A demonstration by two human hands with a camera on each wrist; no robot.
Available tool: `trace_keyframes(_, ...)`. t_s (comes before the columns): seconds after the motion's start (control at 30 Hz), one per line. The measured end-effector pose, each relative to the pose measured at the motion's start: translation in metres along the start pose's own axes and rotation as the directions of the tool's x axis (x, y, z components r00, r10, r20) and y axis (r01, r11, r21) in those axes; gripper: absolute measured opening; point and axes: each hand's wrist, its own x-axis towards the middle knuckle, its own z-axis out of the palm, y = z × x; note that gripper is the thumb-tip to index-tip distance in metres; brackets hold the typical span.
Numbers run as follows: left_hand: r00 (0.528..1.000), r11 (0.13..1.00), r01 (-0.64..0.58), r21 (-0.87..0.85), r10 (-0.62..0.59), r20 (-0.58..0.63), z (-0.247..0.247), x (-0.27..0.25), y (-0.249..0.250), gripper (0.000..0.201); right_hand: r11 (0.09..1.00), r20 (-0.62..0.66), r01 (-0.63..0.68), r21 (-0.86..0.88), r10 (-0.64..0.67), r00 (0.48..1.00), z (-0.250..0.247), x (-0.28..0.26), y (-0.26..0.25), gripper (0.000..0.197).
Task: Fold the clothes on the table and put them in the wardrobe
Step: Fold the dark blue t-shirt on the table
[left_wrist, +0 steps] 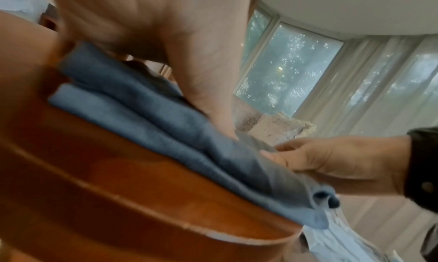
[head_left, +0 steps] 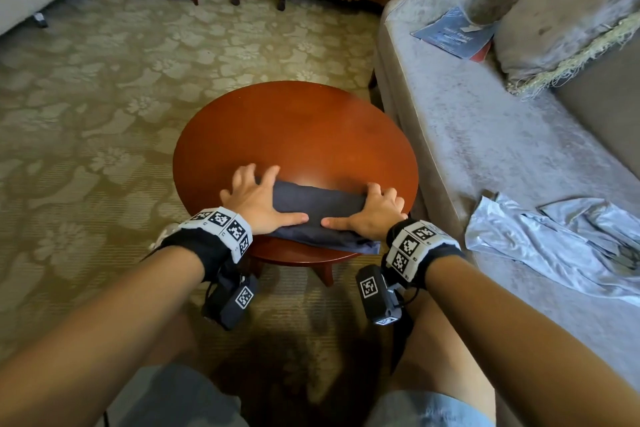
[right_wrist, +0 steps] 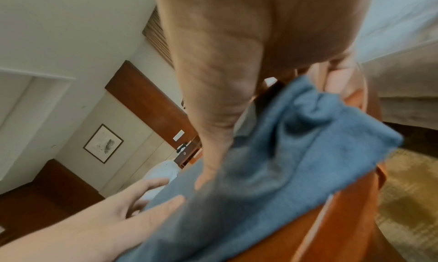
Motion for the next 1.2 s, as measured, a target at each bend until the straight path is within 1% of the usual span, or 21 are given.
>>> trace_keyframes(0.07, 0.990, 0.989, 0.144, -0.036, -0.144, 0.004, -0.008, -0.001, 0.000, 0.125, 0.997, 0.057, -0.056, 0.051, 0.053, 0.997, -0.007, 0.003, -0.001, 0.122)
trace_keyframes(0.13, 0.973, 0.970, 0.228, -0.085, -0.224, 0.047, -0.015, 0.001, -0.001, 0.127, 0.977, 0.108, -0.108, 0.183, 0.089, 0.990, -0.014, 0.003, 0.001, 0.113)
trace_keyframes(0.2, 0.966, 0.963, 0.243, -0.118, -0.229, 0.124, -0.021, 0.000, -0.002, 0.119, 0.942, 0.143, -0.155, 0.299, 0.116, 0.983, -0.020, -0.001, 0.002, 0.095)
trace_keyframes(0.27, 0.958, 0.937, 0.261, -0.232, -0.222, 0.181, -0.024, 0.000, -0.003, 0.104, 0.912, 0.153, -0.188, 0.365, 0.140, 0.978, -0.023, -0.004, 0.005, 0.077)
trace_keyframes(0.3, 0.955, 0.909, 0.276, -0.311, -0.223, 0.195, -0.023, 0.000, -0.003, 0.099, 0.899, 0.141, -0.198, 0.391, 0.154, 0.978, -0.024, -0.007, 0.007, 0.072)
trace_keyframes(0.37, 0.960, 0.853, 0.274, -0.444, -0.220, 0.171, -0.020, 0.000, 0.000, 0.099, 0.848, 0.121, -0.231, 0.477, 0.197, 0.973, -0.024, -0.009, 0.014, 0.069)
trace_keyframes(0.4, 0.969, 0.832, 0.248, -0.496, -0.202, 0.145, -0.018, -0.001, 0.004, 0.097, 0.814, 0.120, -0.242, 0.528, 0.211, 0.970, -0.025, -0.010, 0.021, 0.068)
trace_keyframes(0.47, 0.986, 0.781, 0.169, -0.601, -0.130, 0.109, -0.016, -0.003, 0.017, 0.082, 0.754, 0.111, -0.237, 0.612, 0.215, 0.970, -0.029, -0.016, 0.038, 0.066)
trace_keyframes(0.53, 0.994, 0.699, 0.101, -0.708, -0.033, 0.109, -0.015, -0.003, 0.034, 0.066, 0.711, 0.071, -0.213, 0.670, 0.224, 0.972, -0.035, -0.025, 0.059, 0.057)
trace_keyframes(0.6, 0.993, 0.639, 0.043, -0.768, 0.055, 0.101, -0.017, -0.004, 0.058, 0.055, 0.661, 0.025, -0.183, 0.728, 0.241, 0.970, -0.044, -0.034, 0.085, 0.048)
trace_keyframes(0.7, 0.982, 0.598, -0.041, -0.801, 0.172, 0.078, -0.016, -0.003, 0.112, 0.035, 0.591, -0.037, -0.127, 0.797, 0.258, 0.966, -0.060, -0.054, 0.137, 0.045)
trace_keyframes(0.77, 0.962, 0.569, -0.087, -0.818, 0.261, 0.080, -0.011, -0.005, 0.161, 0.037, 0.554, -0.110, -0.091, 0.828, 0.319, 0.941, -0.070, -0.076, 0.179, 0.036)
trace_keyframes(0.83, 0.929, 0.578, -0.128, -0.806, 0.354, 0.106, 0.004, -0.011, 0.217, 0.055, 0.454, -0.166, -0.061, 0.889, 0.442, 0.882, -0.075, -0.104, 0.228, 0.026)
trace_keyframes(0.87, 0.910, 0.582, -0.146, -0.800, 0.396, 0.122, 0.016, -0.015, 0.248, 0.064, 0.420, -0.195, -0.048, 0.906, 0.516, 0.834, -0.076, -0.120, 0.253, 0.030)
trace_keyframes(0.93, 0.854, 0.584, -0.182, -0.791, 0.492, 0.168, 0.041, -0.036, 0.306, 0.077, 0.402, -0.256, -0.038, 0.915, 0.650, 0.715, -0.075, -0.158, 0.302, 0.042)
trace_keyframes(1.0, 0.789, 0.578, -0.251, -0.777, 0.587, 0.182, 0.065, -0.070, 0.357, 0.075, 0.368, -0.286, -0.022, 0.930, 0.759, 0.584, -0.070, -0.201, 0.345, 0.038)
trace_keyframes(1.07, 0.718, 0.565, -0.342, -0.751, 0.673, 0.179, 0.086, -0.110, 0.399, 0.076, 0.335, -0.300, 0.002, 0.942, 0.842, 0.449, -0.064, -0.246, 0.377, 0.027)
trace_keyframes(1.1, 0.673, 0.550, -0.373, -0.748, 0.715, 0.191, 0.094, -0.133, 0.417, 0.078, 0.322, -0.303, 0.020, 0.946, 0.866, 0.397, -0.060, -0.268, 0.391, 0.021)
trace_keyframes(1.13, 0.643, 0.544, -0.385, -0.745, 0.738, 0.206, 0.105, -0.150, 0.435, 0.076, 0.309, -0.303, 0.037, 0.950, 0.889, 0.345, -0.056, -0.288, 0.404, 0.019)
trace_keyframes(1.17, 0.602, 0.526, -0.410, -0.745, 0.770, 0.212, 0.111, -0.172, 0.449, 0.070, 0.293, -0.295, 0.051, 0.955, 0.909, 0.296, -0.053, -0.308, 0.416, 0.021)
trace_keyframes(1.2, 0.578, 0.521, -0.428, -0.738, 0.786, 0.219, 0.122, -0.186, 0.464, 0.063, 0.272, -0.280, 0.068, 0.960, 0.928, 0.247, -0.049, -0.327, 0.427, 0.025)
